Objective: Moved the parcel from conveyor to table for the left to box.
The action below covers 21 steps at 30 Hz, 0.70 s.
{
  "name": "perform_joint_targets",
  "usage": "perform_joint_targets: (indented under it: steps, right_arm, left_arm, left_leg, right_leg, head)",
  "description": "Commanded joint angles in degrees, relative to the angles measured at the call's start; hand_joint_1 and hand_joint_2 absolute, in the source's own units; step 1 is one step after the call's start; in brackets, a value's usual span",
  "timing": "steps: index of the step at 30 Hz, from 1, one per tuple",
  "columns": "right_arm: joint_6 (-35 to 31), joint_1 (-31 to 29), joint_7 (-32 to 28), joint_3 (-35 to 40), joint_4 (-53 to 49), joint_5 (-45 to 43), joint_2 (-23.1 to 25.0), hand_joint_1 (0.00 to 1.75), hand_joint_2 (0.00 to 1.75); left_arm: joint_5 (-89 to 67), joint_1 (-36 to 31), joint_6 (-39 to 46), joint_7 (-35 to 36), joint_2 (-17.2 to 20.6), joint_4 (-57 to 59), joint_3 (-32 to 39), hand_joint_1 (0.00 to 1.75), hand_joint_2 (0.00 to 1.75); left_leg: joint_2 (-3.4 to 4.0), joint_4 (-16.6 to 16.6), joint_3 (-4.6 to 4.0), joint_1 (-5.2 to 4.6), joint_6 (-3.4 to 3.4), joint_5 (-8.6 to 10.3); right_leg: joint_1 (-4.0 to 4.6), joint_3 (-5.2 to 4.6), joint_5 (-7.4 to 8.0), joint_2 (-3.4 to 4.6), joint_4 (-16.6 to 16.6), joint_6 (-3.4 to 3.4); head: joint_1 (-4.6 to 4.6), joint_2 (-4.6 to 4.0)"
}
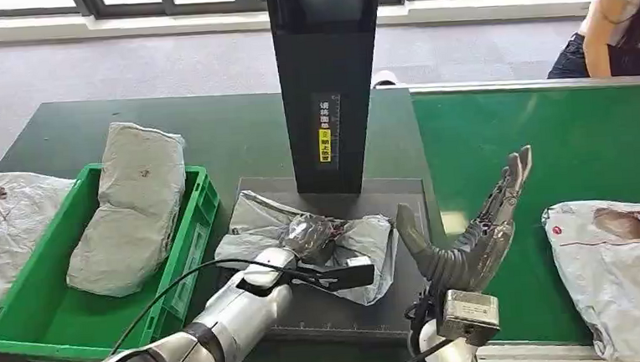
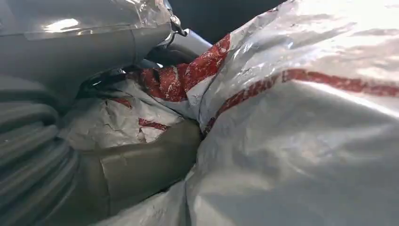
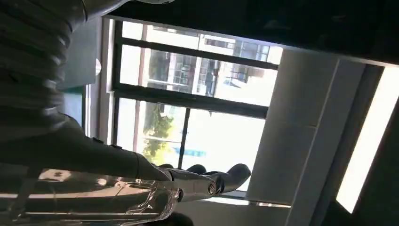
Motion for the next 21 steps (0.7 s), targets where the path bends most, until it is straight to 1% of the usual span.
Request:
perform_joint_targets:
  steps: [1,18,19,21]
  right_arm:
    - [0.0,-0.4,-0.1,-2.2,0.6,-0.2,-0.6,0.0,1.75]
    - [0.0,-0.4,-0.1,-2.2,0.6,-0.2,-0.6,0.0,1.75]
    - [0.0,0.0,-0.1,-2.1,0.1,-0.3,-0.9,0.0,1.75]
    - [0.0,0.0,-0.1,-2.1,0.1,-0.3,-0.9,0.0,1.75]
  left_arm:
    - [-0.4,0.8,-0.2,0.3,2.2,2.2,-2.3,1.75,1.75]
    - [-0.4,0.8,-0.2,0.3,2.2,2.2,-2.3,1.75,1.75]
    - [-0.8,0.6,1.7,0.6,1.9,2.0,-2.2,1.75,1.75]
    - [-0.8,0.6,1.7,0.6,1.9,2.0,-2.2,1.75,1.75]
  left_leg:
    - [0.13,-0.2,0.0,-0.03,0.04,0.09]
    - [0.12,-0.2,-0.02,-0.03,0.04,0.11]
    - [0.09,-0.1,0.0,-0.02,0.03,0.03]
    - [0.11,-0.3,-0.06,-0.05,0.05,0.16]
  right_leg:
    - [-0.02,-0.05,0.11,0.1,-0.2,-0.01]
    - [-0.02,-0.07,0.13,0.09,-0.2,-0.01]
    - [-0.01,-0.04,0.05,0.07,-0.1,-0.01]
    - [-0.04,-0.11,0.16,0.07,-0.2,-0.01]
  head:
    - [0.0,0.0]
    - [0.0,0.0]
    - [0.0,0.0]
    - [0.0,0.0]
